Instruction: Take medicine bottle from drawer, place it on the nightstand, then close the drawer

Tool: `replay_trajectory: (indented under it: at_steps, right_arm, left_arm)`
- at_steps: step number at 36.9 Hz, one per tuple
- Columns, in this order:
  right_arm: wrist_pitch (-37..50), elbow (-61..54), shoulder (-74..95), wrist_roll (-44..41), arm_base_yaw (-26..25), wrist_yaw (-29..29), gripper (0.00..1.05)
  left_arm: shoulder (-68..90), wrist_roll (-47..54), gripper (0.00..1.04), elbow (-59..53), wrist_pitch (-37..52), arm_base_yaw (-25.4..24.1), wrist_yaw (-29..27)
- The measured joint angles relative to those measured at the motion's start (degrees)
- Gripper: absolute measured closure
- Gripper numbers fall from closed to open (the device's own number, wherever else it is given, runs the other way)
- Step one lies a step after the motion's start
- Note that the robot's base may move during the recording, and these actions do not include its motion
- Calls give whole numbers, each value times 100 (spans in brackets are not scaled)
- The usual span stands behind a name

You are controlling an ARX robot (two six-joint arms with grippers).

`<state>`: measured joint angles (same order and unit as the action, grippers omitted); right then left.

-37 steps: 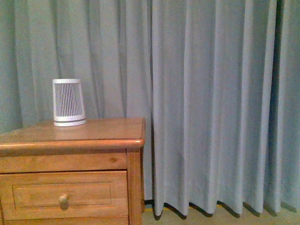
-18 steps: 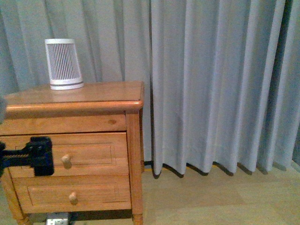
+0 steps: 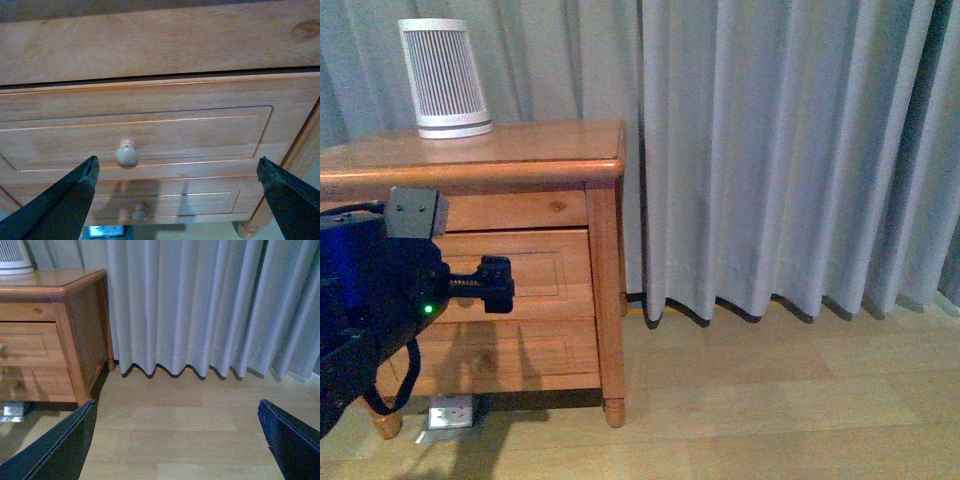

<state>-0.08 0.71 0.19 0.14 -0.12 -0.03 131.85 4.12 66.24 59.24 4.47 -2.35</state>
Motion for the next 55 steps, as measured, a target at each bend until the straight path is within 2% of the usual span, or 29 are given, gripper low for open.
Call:
replay_trajectory:
  at_steps: [24,42,47,55]
  right_arm:
    - [0,0,0,0,0,0,7]
    - [0,0,0,0,0,0,7]
    - [0,0,0,0,0,0,7]
    - [0,0,0,0,0,2,7]
  left_arm:
    - [1725,433,7,2288,-938,-365,-68]
    - [2129,437,7,3053,-1320,-439,39]
    - [2186,470,31,3095,-1320,-459,39]
    - [2208,507,76,3115,-1316,-485,24]
